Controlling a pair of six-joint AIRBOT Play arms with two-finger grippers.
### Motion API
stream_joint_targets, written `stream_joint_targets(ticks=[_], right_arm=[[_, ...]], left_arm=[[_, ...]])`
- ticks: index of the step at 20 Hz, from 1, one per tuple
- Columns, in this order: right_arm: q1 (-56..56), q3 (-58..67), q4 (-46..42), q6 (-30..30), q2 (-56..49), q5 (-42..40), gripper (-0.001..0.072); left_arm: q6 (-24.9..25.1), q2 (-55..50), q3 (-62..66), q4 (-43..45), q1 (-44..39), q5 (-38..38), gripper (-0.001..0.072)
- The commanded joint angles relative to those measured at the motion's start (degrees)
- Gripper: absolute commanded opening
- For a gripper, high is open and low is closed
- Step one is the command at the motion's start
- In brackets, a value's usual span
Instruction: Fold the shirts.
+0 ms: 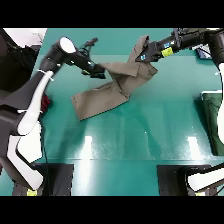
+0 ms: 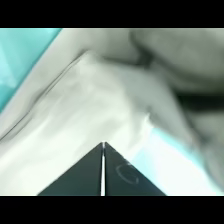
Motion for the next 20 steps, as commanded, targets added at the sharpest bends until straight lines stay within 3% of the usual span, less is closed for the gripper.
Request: stream_joint_targets(ticks=[1, 5, 9, 15, 18, 19, 20], right_arm=[[-0.6, 0.1, -1.4, -0.4, -0.1, -1.3, 0.0021], [-3.2, 0.1, -1.2, 1.2, 0.6, -1.4, 0.0022], [-2.6, 0.0, -2.3, 1.1, 0.9, 0.1, 0.0021], [9.2, 0.0, -4.0, -3.1, -3.8, -2.5, 0.0021], [19.1, 0.0, -2.1, -9.4, -9.2, -9.1, 0.0024], [22.6, 0.1, -0.7, -12.1, -11.0, -12.5, 0.0044], [26.1, 0.8, 0.6, -13.2, -12.8, -16.1, 0.0251]], left_arm=[[4.5, 2.9, 0.1, 1.6, 3.1, -12.2, 0.0023], [6.1, 2.8, 0.0, 2.0, 1.9, -12.2, 0.0023], [4.4, 4.2, 0.1, 3.3, 5.4, -11.1, 0.0022], [3.4, 12.5, 0.1, 3.9, 13.6, -9.2, 0.0023], [3.4, 16.5, 0.1, 3.9, 16.9, -9.1, 0.0023], [3.4, 17.4, 0.1, 3.9, 17.7, -9.1, 0.0023], [3.4, 18.1, 0.1, 3.9, 18.4, -9.2, 0.0023]])
